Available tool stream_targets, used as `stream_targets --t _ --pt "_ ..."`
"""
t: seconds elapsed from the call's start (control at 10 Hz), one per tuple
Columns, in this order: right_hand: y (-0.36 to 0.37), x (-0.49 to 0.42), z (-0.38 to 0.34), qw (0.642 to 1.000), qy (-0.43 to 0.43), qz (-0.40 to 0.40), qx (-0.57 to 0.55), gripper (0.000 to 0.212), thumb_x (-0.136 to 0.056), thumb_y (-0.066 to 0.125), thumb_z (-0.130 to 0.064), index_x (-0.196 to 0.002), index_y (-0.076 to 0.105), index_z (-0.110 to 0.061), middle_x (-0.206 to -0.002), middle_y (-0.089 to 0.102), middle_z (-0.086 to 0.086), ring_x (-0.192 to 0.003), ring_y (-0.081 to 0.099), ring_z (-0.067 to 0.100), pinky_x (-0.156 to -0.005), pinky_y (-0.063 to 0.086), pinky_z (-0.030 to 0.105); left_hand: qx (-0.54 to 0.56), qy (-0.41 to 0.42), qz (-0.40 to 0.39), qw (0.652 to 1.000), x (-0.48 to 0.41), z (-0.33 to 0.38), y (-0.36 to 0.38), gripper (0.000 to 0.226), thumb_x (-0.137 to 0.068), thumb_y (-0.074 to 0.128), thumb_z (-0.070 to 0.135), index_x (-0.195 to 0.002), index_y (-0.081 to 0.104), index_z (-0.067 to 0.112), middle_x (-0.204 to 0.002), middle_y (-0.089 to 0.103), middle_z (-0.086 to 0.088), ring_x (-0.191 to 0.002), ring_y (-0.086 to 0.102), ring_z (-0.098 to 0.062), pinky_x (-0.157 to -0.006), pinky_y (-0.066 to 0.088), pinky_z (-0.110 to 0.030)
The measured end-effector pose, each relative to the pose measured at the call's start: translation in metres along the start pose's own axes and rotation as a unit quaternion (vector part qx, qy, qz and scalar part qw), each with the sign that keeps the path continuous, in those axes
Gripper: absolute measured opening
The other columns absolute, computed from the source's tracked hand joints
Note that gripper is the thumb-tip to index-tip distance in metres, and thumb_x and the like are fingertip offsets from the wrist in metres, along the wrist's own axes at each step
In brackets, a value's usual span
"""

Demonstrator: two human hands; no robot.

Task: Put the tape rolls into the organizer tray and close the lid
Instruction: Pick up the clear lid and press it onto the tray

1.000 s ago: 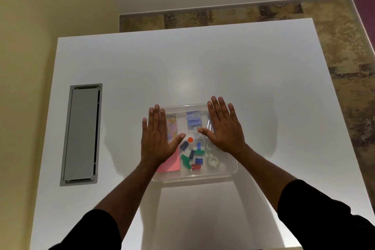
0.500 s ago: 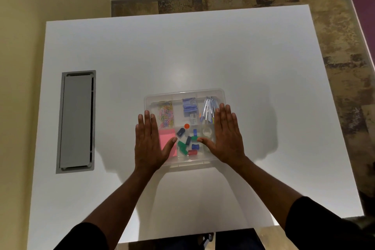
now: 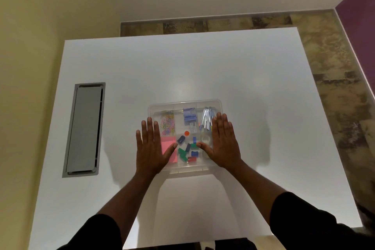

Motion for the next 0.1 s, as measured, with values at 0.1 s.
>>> stream_targets --t 0.1 --pt "-0.0106 0.0045 -0.0006 1.000 -0.013 -0.023 0.005 0.123 -0.092 0.039 -0.090 -0.171 -0.006 -0.008 -0.180 -0.018 0.015 -0.169 -0.016 0.033 -0.139 0.007 0.050 0.001 0.008 0.013 1.000 0.0015 0.0053 -0.0170 0.118 -0.096 0.045 0.080 -0.171 -0.003 0.004 -0.180 -0.015 -0.022 -0.169 -0.013 -0.041 -0.138 0.009 -0.061"
Point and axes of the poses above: each hand's wrist, its own x-axis away from the middle knuckle, its own y-axis out of the palm, z = x × y, the point moved 8 cm from there along -x, towards the middle knuckle
